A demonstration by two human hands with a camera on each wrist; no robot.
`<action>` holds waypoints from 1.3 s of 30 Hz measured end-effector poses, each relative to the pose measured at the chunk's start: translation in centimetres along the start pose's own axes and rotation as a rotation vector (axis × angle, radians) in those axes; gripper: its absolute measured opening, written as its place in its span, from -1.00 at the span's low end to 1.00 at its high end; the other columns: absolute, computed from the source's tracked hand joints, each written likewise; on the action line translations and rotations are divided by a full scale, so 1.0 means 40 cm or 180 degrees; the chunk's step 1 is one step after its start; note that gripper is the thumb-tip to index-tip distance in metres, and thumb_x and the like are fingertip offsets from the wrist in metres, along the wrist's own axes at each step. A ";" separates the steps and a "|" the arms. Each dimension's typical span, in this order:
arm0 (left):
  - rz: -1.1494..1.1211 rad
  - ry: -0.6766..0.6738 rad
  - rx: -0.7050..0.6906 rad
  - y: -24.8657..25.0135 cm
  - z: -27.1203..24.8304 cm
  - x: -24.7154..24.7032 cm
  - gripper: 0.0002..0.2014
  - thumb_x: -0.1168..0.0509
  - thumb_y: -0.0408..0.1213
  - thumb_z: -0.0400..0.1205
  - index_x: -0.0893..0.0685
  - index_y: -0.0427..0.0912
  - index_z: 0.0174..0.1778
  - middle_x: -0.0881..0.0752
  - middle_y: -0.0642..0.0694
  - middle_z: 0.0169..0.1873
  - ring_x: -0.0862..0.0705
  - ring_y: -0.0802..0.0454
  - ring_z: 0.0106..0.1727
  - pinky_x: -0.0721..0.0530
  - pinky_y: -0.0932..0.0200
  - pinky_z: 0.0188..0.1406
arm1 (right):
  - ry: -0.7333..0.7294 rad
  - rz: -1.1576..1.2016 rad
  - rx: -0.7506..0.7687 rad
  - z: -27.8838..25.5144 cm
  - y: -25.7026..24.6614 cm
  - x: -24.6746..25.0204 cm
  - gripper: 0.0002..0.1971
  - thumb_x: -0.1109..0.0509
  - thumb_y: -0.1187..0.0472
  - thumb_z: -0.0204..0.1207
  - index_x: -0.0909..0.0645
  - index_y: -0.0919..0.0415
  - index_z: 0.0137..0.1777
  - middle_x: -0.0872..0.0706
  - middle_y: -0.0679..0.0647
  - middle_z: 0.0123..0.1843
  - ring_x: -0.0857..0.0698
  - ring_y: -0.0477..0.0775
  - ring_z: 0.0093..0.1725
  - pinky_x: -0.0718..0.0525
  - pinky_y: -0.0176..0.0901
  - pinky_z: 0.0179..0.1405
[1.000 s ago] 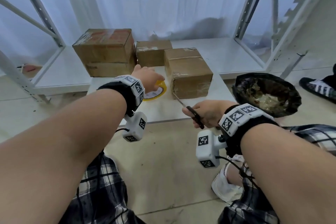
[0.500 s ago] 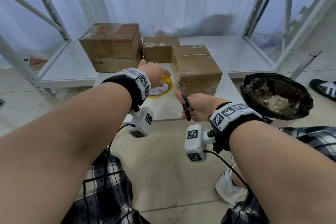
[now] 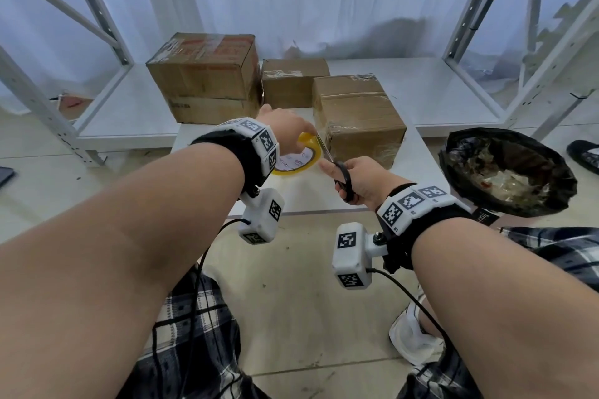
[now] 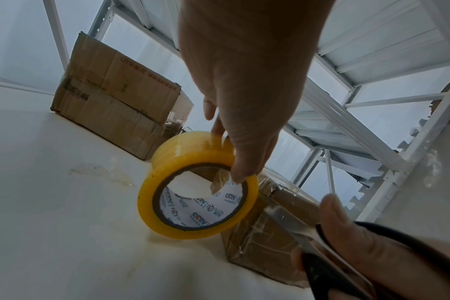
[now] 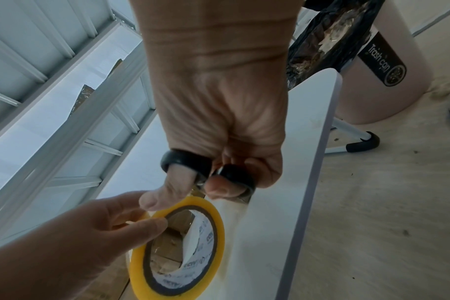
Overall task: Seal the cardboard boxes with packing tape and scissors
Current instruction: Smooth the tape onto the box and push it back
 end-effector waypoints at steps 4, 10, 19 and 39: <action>-0.0074 -0.0001 -0.0006 -0.005 0.002 0.005 -0.56 -0.16 -0.06 0.73 -0.35 0.21 0.55 -0.58 -0.05 0.37 -0.54 -0.11 0.34 -0.31 -0.09 0.35 | -0.0016 -0.0052 0.0004 -0.001 -0.003 0.001 -0.46 -0.43 -0.21 0.45 -0.55 0.28 0.14 -0.57 0.13 -0.32 -0.51 -0.02 -0.44 -0.53 -0.21 -0.35; -0.0102 0.0005 0.0025 -0.018 -0.002 0.007 -0.57 -0.17 -0.06 0.73 -0.37 0.22 0.55 -0.57 -0.07 0.37 -0.55 -0.12 0.32 -0.31 -0.11 0.36 | -0.0074 -0.0178 -0.0009 0.010 -0.011 -0.021 -0.35 -0.36 -0.34 0.42 -0.56 0.31 0.13 -0.56 0.11 -0.32 -0.50 0.00 -0.41 -0.51 -0.18 -0.32; 0.0183 0.0039 -0.0104 -0.033 -0.001 -0.005 -0.56 -0.19 -0.01 0.72 -0.36 0.25 0.54 -0.56 -0.06 0.38 -0.55 -0.12 0.33 -0.35 -0.11 0.34 | -0.0170 0.0005 0.0012 0.008 0.002 -0.029 -0.45 -0.38 -0.29 0.41 -0.51 0.26 -0.04 -0.53 0.10 -0.39 -0.50 -0.03 -0.52 -0.43 -0.22 -0.40; -0.0297 0.0579 0.0482 -0.205 -0.056 -0.018 -0.22 -0.46 0.00 0.51 -0.24 -0.06 0.58 -0.47 -0.18 0.40 -0.44 -0.23 0.43 -0.34 -0.19 0.41 | 0.0301 -0.3029 0.1030 0.065 -0.045 -0.125 -0.73 -0.16 0.21 0.69 -0.64 0.33 0.13 -0.71 0.19 0.07 -0.67 0.21 0.05 -0.67 -0.04 0.02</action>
Point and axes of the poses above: each hand's wrist, its own z-axis towards the middle knuckle, its own x-axis out of the back of the hand, y = z × x, the point moved 4 cm from there along z, towards the middle knuckle
